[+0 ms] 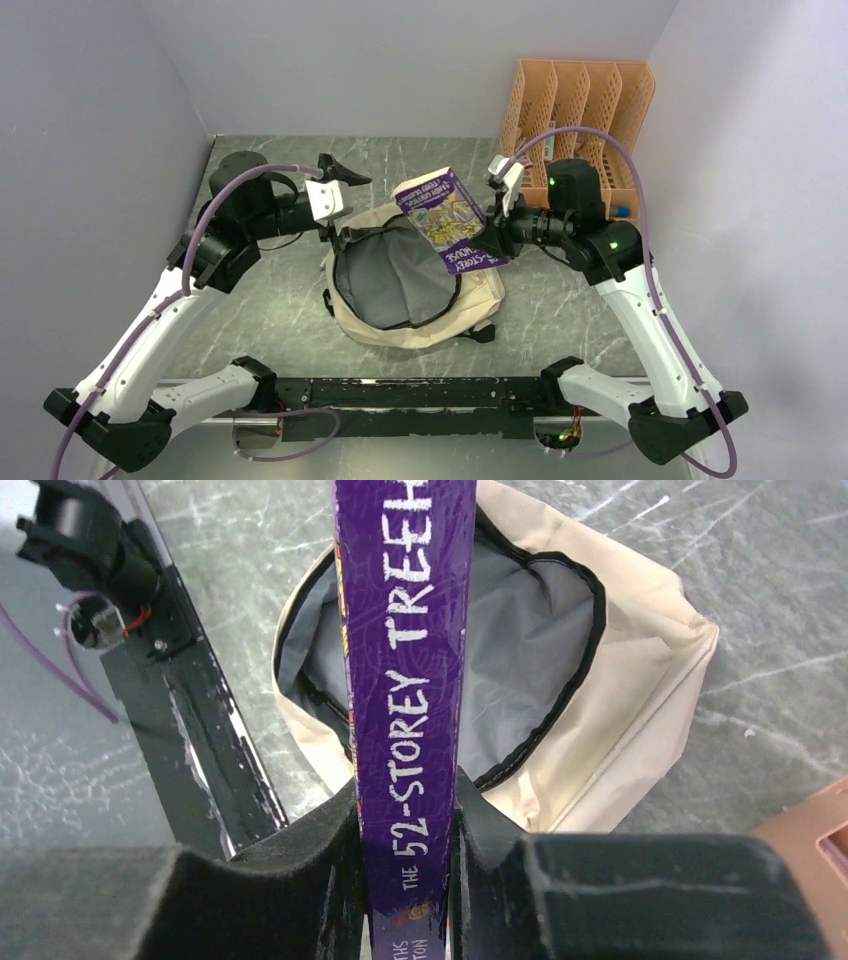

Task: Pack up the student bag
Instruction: Pick up the book from the center of the board.

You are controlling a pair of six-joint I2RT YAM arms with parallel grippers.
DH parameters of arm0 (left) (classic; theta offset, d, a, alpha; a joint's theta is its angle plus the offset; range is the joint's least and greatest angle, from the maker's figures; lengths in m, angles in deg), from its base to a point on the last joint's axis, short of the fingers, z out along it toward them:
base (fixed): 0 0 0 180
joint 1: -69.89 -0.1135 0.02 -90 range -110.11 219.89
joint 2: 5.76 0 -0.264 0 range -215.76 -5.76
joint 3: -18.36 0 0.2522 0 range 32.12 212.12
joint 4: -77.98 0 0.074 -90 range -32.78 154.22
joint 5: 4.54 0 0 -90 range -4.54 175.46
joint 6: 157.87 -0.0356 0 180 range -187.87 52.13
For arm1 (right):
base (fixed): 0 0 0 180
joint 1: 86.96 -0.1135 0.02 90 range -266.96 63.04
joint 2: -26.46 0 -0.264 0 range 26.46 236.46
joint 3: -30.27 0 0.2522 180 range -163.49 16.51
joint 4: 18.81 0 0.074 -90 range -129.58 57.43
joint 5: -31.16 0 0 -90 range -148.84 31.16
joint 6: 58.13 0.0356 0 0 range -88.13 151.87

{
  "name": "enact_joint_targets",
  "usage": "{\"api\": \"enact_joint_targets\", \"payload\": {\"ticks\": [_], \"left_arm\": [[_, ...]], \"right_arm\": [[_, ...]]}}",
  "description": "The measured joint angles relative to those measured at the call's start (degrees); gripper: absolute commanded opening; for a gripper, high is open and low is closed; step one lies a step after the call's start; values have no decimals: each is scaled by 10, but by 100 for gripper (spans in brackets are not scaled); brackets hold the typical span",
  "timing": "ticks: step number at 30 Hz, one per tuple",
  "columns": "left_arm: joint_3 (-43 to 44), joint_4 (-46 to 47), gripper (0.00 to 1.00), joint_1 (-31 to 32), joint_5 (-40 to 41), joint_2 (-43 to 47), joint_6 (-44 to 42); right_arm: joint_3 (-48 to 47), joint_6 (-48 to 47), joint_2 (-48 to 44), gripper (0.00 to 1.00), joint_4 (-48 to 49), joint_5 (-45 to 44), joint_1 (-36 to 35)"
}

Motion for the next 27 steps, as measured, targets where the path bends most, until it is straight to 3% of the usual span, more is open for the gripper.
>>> {"api": "enact_joint_targets", "payload": {"ticks": [10, 27], "left_arm": [[19, -40, 85, 1, -23, -24, -33], [17, -53, 88, 19, -91, -33, -40]], "right_arm": [[59, -81, -12, 0, 35, -117, -133], [91, -191, 5, 0, 112, -175, -184]]}}
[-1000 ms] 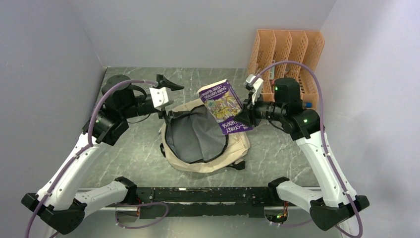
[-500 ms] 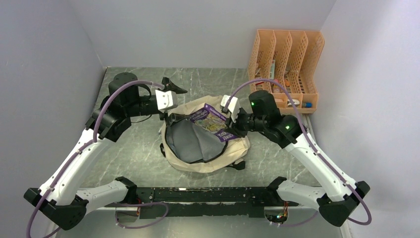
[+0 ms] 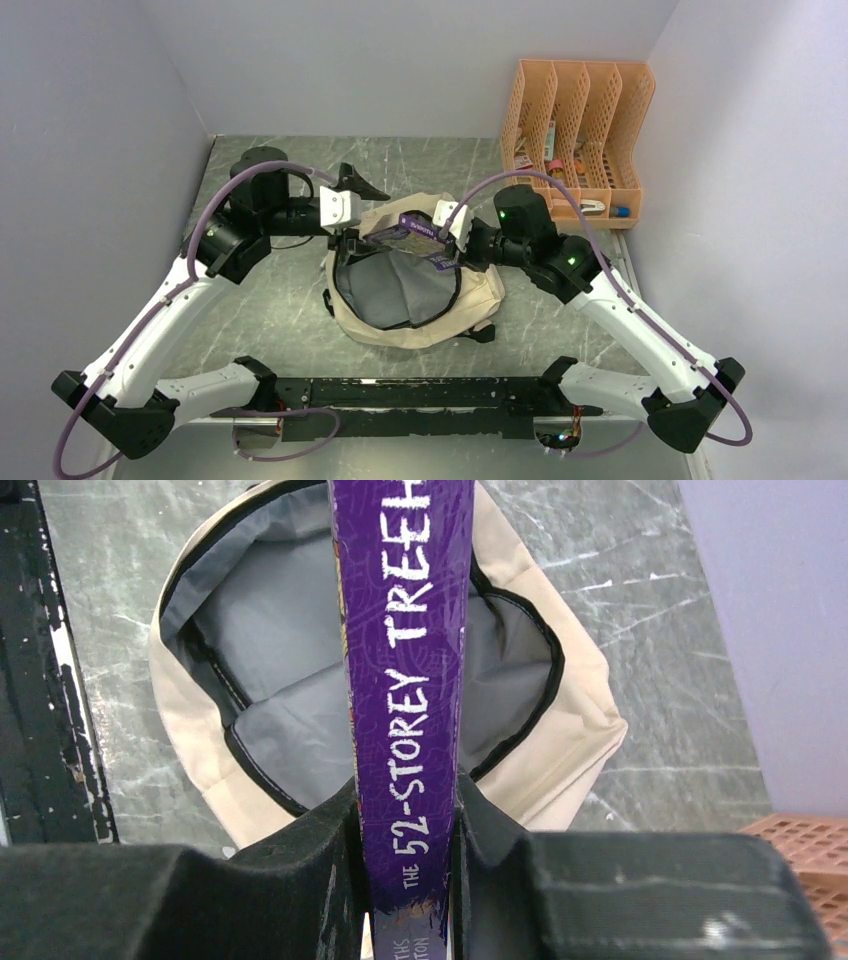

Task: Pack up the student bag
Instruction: Pick up the book from the center of the board.

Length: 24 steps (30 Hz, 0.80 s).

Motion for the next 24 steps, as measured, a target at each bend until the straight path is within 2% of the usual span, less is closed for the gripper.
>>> {"api": "enact_joint_targets", "payload": {"ticks": [10, 18, 24], "left_arm": [[0, 0, 89, 4, -6, -31, 17], [-2, -5, 76, 15, -6, -32, 12], [-3, -14, 71, 21, -1, -32, 5]], "right_arm": [[20, -30, -11, 0, 18, 11, -15], [16, -45, -17, 0, 22, 19, -17], [3, -50, -22, 0, 20, 23, -17]]}}
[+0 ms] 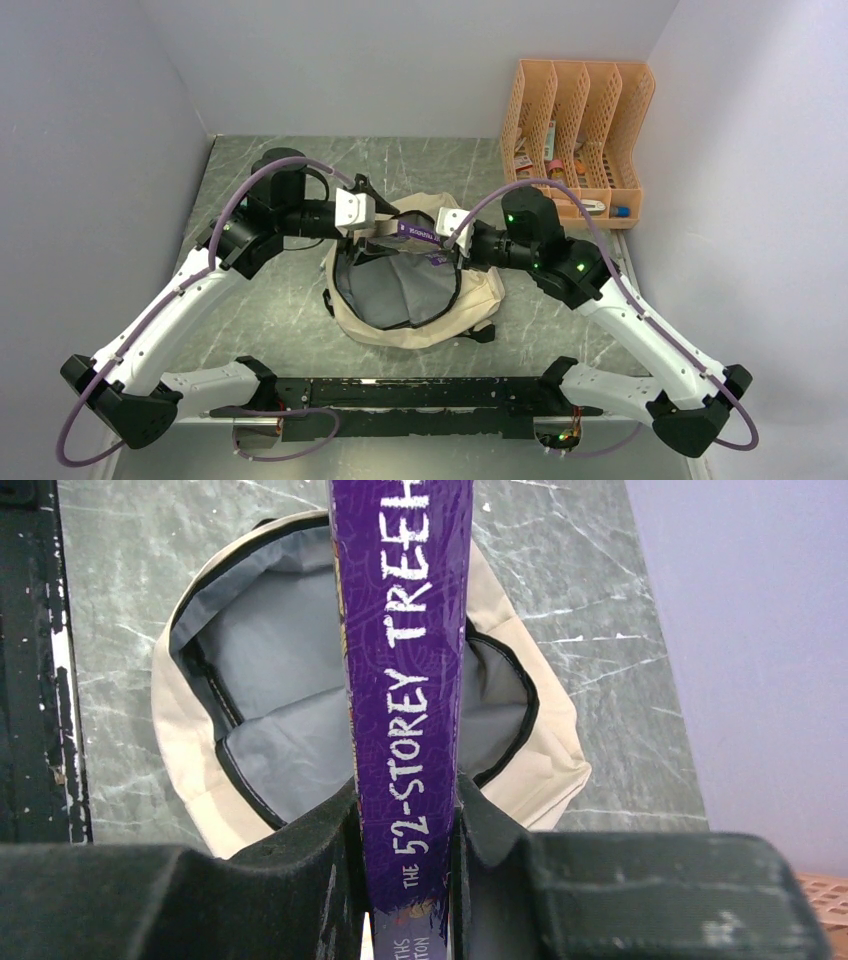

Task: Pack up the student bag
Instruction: Pick up the book from the center of the board.

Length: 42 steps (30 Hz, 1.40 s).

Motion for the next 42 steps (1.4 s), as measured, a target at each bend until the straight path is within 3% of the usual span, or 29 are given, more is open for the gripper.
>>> {"api": "enact_joint_targets", "payload": {"ticks": [11, 25, 33, 38, 42], "left_arm": [[0, -10, 53, 10, 0, 0, -11], [0, -36, 50, 29, 12, -22, -32], [0, -45, 34, 35, 33, -23, -47], [0, -49, 6, 37, 37, -25, -54], [0, -49, 5, 38, 37, -28, -56]], "right_arm": [[-35, -1, 3, 0, -30, 22, 0], [-70, -9, 39, 0, -67, 25, -1], [-79, -19, 42, 0, -92, 20, -2], [-84, -22, 47, 0, -98, 15, -2], [-84, -22, 47, 10, -100, 12, -2]]}}
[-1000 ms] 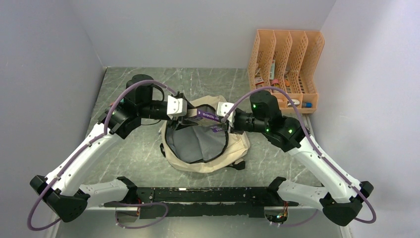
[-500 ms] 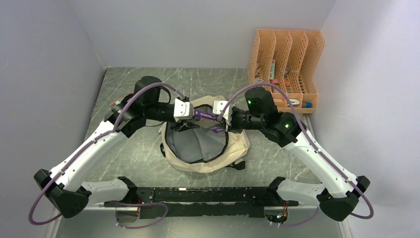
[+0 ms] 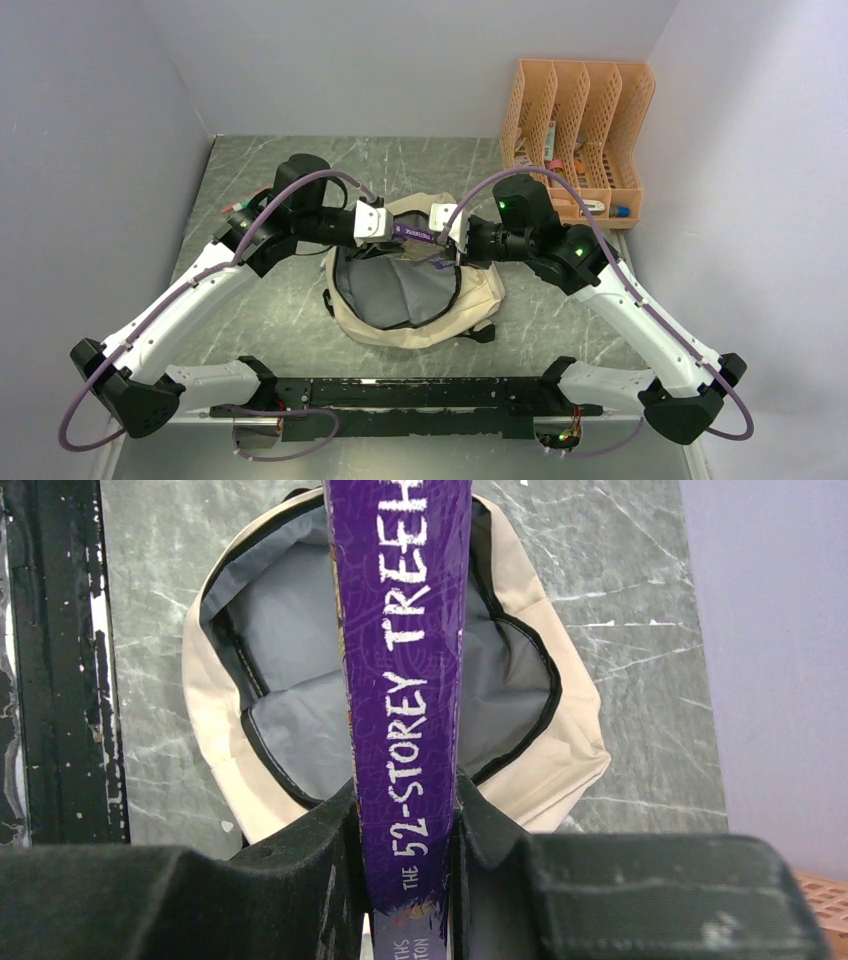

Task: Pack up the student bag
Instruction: Pick up the book from the center of the board.

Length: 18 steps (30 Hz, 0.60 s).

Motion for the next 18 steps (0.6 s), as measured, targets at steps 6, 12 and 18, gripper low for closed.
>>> {"api": "enact_joint_targets", "payload": {"ticks": [6, 12, 18], "left_arm": [[0, 5, 5, 0, -5, -5, 9], [-8, 13, 5, 2, -10, -23, 31], [-37, 16, 5, 4, 9, -33, 52]], "right_arm": [[4, 7, -4, 35, 1, -6, 0], [27, 23, -28, 57, 28, -12, 0], [40, 31, -80, 60, 66, -13, 0]]}}
